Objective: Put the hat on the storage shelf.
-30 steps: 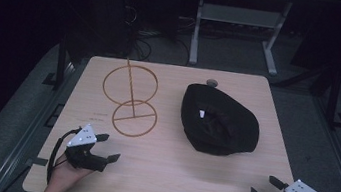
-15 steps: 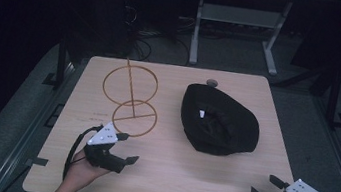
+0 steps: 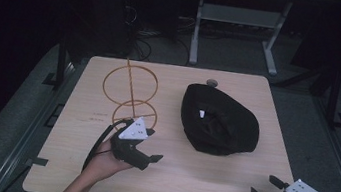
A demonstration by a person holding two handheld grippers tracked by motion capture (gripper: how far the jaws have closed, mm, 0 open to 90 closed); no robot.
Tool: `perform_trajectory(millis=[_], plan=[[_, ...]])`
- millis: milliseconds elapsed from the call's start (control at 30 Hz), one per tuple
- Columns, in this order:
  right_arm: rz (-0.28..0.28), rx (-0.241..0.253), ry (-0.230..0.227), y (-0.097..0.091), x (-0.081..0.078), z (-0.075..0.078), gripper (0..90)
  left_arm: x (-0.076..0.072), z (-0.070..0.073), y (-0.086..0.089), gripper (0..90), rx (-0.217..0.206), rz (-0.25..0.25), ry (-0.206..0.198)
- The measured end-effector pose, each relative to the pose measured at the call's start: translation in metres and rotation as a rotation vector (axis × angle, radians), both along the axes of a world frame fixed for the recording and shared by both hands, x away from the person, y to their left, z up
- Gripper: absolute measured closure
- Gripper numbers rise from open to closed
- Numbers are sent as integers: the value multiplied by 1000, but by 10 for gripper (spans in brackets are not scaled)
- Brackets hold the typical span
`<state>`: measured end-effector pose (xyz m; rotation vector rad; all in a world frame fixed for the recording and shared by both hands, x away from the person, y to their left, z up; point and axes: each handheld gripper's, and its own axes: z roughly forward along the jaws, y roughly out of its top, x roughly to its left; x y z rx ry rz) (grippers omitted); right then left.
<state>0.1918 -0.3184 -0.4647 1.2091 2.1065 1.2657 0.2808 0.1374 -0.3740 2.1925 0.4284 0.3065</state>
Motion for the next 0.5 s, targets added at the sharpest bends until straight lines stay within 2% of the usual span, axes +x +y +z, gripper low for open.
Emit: perform_trajectory(millis=[67, 100, 133, 167, 333, 500], plan=[[3, 0, -2, 0, 0, 1, 174, 2, 8, -13, 181, 4, -19, -16], [4, 2, -3, 0, 0, 1, 174, 2, 8, -13, 181, 4, -19, -16], [6, 3, -1, 1, 0, 1, 174, 6, 13, -23, 181, 8, -34, -17], [6, 3, -1, 1, 0, 1, 174, 6, 13, -23, 181, 8, -34, -17], [20, -4, 5, 2, 1, 0, 174, 15, 20, -45, 197, 34, -63, -21], [23, -3, 7, 3, 1, 0, 174, 29, 26, -72, 204, 54, -93, -25]])
